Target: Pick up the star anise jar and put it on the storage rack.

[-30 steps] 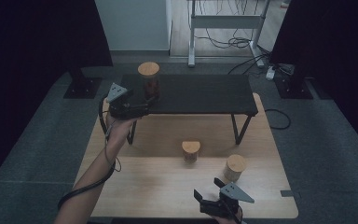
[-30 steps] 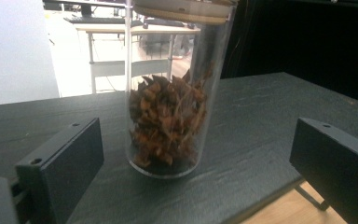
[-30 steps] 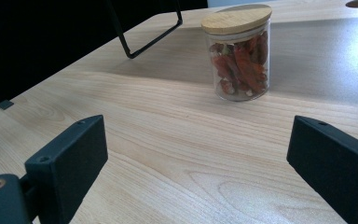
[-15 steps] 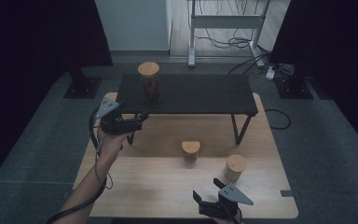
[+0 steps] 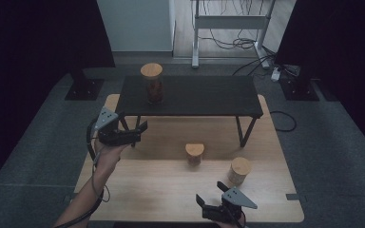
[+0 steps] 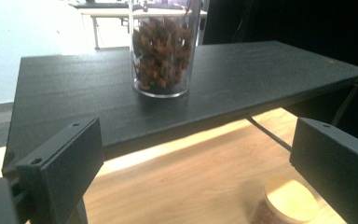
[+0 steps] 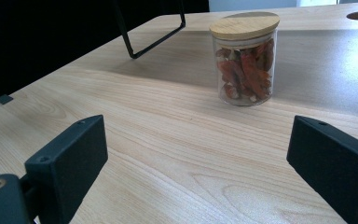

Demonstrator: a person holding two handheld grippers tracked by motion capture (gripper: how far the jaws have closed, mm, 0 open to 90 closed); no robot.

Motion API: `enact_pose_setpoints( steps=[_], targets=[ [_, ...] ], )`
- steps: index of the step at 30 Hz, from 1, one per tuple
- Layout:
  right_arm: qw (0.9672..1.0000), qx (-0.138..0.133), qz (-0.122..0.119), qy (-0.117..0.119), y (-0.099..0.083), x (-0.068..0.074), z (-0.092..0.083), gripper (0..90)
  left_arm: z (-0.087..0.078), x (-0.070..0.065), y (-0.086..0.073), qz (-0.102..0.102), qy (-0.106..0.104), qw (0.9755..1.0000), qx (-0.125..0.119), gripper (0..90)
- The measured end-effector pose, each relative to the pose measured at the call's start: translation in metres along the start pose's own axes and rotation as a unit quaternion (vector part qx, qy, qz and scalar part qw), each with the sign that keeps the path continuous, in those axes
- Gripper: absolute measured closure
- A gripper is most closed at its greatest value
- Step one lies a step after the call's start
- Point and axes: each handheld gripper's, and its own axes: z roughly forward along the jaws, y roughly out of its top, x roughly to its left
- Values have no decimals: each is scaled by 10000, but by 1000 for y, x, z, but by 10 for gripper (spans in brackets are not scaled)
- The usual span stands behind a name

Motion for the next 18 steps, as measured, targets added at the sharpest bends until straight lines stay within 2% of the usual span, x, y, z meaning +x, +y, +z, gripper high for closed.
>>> enact_pose_setpoints(
  steps=[18],
  targets=[
    [10000,25,-41,10,0,2,1,45,-10,-1,-22,-47,-73,9995,305,24]
  ],
)
